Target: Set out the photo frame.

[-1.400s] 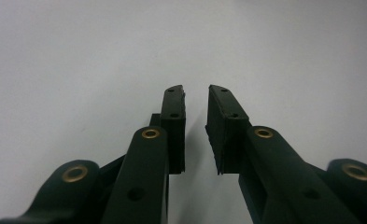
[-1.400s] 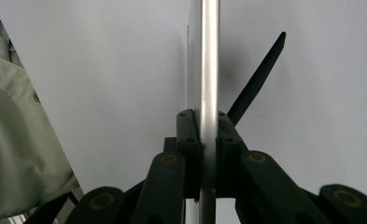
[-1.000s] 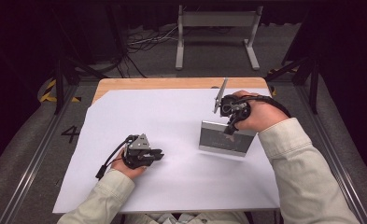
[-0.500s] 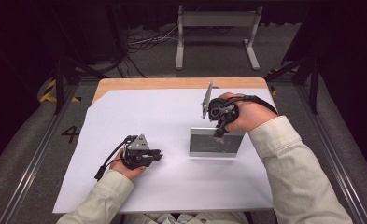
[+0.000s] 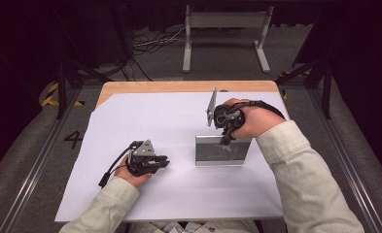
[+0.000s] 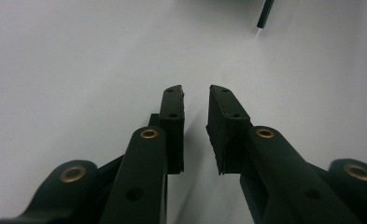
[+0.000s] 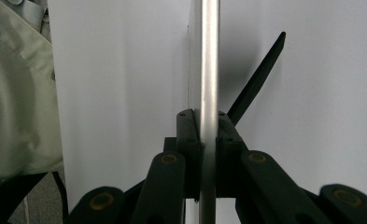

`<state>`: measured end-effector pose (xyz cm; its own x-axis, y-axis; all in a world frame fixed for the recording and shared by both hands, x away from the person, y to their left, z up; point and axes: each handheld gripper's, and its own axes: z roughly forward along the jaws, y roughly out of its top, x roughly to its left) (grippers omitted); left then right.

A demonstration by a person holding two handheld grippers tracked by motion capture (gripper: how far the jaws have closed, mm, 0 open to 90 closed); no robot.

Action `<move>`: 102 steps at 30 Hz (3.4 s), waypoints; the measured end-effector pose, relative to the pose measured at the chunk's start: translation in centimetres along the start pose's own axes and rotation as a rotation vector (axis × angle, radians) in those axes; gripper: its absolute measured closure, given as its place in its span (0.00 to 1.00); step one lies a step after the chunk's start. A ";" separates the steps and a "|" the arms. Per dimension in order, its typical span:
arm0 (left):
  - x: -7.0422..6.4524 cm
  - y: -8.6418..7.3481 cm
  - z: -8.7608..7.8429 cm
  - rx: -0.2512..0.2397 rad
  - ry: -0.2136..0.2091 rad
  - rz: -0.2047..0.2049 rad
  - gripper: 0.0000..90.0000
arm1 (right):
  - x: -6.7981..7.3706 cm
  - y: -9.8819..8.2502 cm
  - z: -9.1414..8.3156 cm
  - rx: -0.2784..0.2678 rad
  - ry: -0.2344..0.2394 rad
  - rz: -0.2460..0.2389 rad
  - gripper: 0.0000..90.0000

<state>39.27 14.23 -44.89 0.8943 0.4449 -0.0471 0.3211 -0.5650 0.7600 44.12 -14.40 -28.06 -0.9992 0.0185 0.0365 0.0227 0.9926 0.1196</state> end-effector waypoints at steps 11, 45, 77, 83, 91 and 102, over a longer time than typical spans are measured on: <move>0.0 0.0 0.0 -0.001 -0.001 -0.001 0.85 | -0.4 0.1 0.7 0.005 0.005 -0.007 0.93; 0.0 0.1 0.2 0.000 -0.008 0.002 0.84 | -1.4 -2.4 -0.6 -0.188 -0.147 0.088 0.53; 0.0 0.3 0.4 0.002 -0.011 0.005 0.84 | 0.4 -7.5 -2.9 -0.207 -0.187 0.157 0.56; 0.0 0.3 0.5 0.004 -0.015 0.005 0.84 | 0.6 -8.2 -3.2 -0.190 -0.172 0.171 0.60; 0.0 0.3 0.5 0.004 -0.013 0.005 0.84 | 0.3 -9.3 -3.6 -0.165 -0.147 0.205 0.63; 0.0 0.3 0.5 0.005 -0.015 0.004 0.84 | -0.2 -10.9 -3.4 -0.173 -0.116 0.258 0.64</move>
<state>39.53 13.68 -44.99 0.9002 0.4321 -0.0535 0.3188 -0.5704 0.7570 44.18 -25.63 -25.99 -0.9568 0.2897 -0.0249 0.2706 0.9185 0.2884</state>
